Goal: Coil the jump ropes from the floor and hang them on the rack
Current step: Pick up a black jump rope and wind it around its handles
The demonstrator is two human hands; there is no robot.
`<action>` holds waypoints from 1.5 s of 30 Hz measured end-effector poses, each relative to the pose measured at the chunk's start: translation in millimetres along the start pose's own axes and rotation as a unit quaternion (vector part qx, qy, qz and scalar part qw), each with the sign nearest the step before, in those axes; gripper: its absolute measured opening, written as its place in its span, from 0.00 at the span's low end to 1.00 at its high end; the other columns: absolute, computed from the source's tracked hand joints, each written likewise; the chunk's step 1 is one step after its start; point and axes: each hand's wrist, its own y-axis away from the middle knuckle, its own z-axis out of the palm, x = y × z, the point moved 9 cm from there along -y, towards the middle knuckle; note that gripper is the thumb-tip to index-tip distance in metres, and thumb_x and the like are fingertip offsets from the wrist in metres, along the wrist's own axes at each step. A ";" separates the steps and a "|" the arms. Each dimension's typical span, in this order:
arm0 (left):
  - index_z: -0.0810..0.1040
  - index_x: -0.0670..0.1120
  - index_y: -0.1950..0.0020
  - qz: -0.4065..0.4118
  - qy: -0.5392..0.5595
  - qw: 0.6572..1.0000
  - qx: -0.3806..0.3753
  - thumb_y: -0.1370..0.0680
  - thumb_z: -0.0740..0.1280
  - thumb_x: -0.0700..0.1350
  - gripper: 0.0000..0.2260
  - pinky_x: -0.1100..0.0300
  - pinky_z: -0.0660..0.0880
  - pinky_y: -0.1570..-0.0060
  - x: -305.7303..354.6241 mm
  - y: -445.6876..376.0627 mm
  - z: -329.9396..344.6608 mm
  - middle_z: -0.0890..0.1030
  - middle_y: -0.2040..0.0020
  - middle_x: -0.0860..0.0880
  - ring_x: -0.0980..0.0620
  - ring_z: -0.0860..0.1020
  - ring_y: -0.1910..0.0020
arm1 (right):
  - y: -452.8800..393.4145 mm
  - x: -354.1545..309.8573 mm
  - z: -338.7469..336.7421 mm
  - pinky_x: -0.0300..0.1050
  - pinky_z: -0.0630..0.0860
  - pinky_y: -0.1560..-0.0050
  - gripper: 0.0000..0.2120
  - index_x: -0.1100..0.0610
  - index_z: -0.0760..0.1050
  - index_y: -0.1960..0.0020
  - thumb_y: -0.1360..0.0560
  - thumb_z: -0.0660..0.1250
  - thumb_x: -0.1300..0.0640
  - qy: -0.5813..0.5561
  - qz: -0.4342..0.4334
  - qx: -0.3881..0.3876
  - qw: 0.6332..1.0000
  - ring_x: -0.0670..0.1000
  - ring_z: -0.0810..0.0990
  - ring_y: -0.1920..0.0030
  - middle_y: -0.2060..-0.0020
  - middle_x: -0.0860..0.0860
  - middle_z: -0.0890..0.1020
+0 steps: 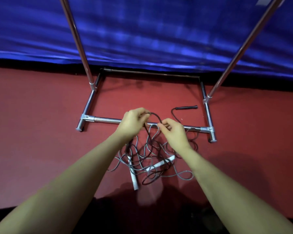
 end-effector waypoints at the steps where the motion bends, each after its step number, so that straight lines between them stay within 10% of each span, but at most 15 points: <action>1: 0.80 0.44 0.50 0.019 0.008 1.000 0.005 0.21 0.64 0.40 0.05 0.59 0.77 0.60 18.2 -1.1 -9.5 0.83 0.61 0.46 0.55 0.79 0.68 | -2.2 -13.4 -7.1 0.39 0.70 0.62 0.06 0.56 0.75 0.61 0.25 0.69 0.60 -0.018 -0.005 0.005 1.000 0.39 0.70 0.70 0.72 0.43 0.74; 8: 0.76 0.44 0.52 0.053 0.123 0.989 0.068 0.20 0.61 0.37 0.05 0.60 0.79 0.67 113.5 -6.3 -76.0 0.80 0.64 0.45 0.50 0.81 0.67 | -6.7 -83.7 -18.3 0.39 0.69 0.54 0.06 0.56 0.76 0.55 0.21 0.62 0.58 -0.248 0.090 -0.148 0.953 0.49 0.76 0.55 0.57 0.55 0.80; 17: 0.75 0.43 0.55 0.021 0.186 0.969 0.163 0.19 0.60 0.37 0.07 0.60 0.80 0.69 147.2 -5.6 -120.8 0.80 0.63 0.43 0.55 0.81 0.71 | 18.9 -153.5 -44.6 0.35 0.75 0.48 0.04 0.60 0.75 0.52 0.22 0.61 0.64 -0.188 0.026 -0.281 0.941 0.47 0.82 0.55 0.59 0.54 0.84; 23: 0.71 0.42 0.52 -0.060 0.372 0.921 0.098 0.17 0.55 0.47 0.11 0.55 0.78 0.61 142.4 -2.8 -92.2 0.80 0.58 0.41 0.48 0.81 0.63 | 18.5 -170.1 -73.4 0.36 0.76 0.57 0.06 0.56 0.75 0.56 0.21 0.61 0.59 -0.170 0.046 -0.226 0.958 0.45 0.84 0.61 0.65 0.48 0.85; 28: 0.71 0.46 0.41 -0.089 0.279 0.953 -0.076 0.16 0.48 0.52 0.16 0.55 0.68 0.45 146.3 4.2 -49.2 0.79 0.49 0.44 0.49 0.77 0.50 | 1.8 -200.9 -107.5 0.46 0.81 0.56 0.06 0.61 0.73 0.55 0.21 0.59 0.64 -0.373 0.007 -0.111 0.921 0.51 0.85 0.63 0.66 0.53 0.84; 32: 0.76 0.50 0.42 -0.040 0.216 0.954 -0.204 0.19 0.58 0.51 0.11 0.65 0.70 0.51 168.7 15.3 -18.8 0.80 0.49 0.52 0.57 0.76 0.48 | -10.1 -209.4 -118.7 0.47 0.82 0.57 0.07 0.62 0.71 0.57 0.21 0.59 0.65 -0.496 0.000 -0.041 0.867 0.53 0.85 0.62 0.66 0.55 0.84; 39: 0.76 0.42 0.52 0.065 0.238 0.953 -0.175 0.20 0.62 0.36 0.04 0.62 0.79 0.56 185.0 26.7 -41.5 0.82 0.63 0.48 0.55 0.82 0.63 | -21.1 -204.8 -131.7 0.46 0.82 0.57 0.05 0.62 0.72 0.55 0.21 0.60 0.63 -0.536 -0.004 0.018 0.844 0.54 0.85 0.59 0.62 0.56 0.84; 45: 0.77 0.42 0.56 0.041 0.377 0.923 -0.067 0.21 0.62 0.37 0.06 0.62 0.80 0.63 185.4 11.7 -71.1 0.83 0.66 0.48 0.53 0.83 0.65 | -19.2 -178.7 -105.7 0.43 0.76 0.48 0.16 0.60 0.76 0.47 0.19 0.56 0.49 -0.383 0.083 -0.071 0.917 0.49 0.83 0.54 0.55 0.54 0.84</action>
